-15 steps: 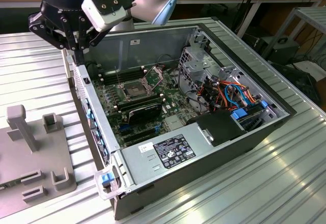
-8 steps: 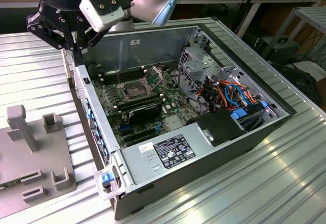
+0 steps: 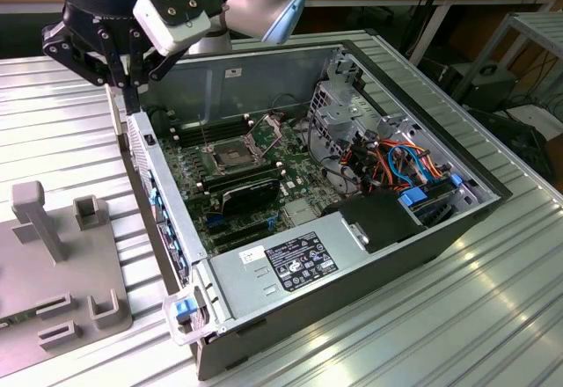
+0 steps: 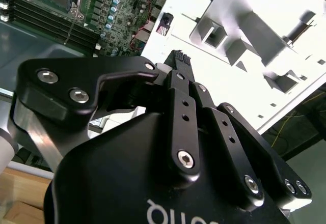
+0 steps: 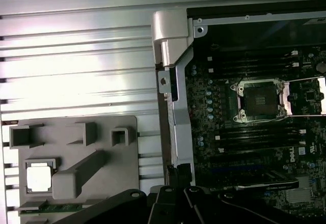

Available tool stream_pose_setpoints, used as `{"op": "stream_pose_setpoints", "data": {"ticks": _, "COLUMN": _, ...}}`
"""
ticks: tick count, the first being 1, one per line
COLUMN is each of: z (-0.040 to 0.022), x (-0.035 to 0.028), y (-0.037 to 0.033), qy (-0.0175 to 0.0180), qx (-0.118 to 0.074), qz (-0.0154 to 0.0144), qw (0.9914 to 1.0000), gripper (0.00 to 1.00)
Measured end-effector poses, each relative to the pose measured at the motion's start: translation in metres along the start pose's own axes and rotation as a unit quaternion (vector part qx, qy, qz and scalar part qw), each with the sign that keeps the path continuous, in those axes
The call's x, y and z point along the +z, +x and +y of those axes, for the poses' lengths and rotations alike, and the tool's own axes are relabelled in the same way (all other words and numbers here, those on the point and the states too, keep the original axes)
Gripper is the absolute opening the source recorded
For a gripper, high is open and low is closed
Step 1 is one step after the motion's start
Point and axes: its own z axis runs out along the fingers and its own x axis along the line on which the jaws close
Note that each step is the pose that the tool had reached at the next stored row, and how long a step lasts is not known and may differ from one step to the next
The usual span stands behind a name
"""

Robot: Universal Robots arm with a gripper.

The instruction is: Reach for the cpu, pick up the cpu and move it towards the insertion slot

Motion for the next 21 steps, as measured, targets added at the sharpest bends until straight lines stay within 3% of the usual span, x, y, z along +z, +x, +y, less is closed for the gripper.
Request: {"op": "stream_pose_setpoints", "data": {"ticks": 21, "z": -0.0008, "x": -0.0002, "y": 0.0107, "qy": 0.0001, "qx": 0.0, "qz": 0.0003, "qw": 1.0, "gripper": 0.11}}
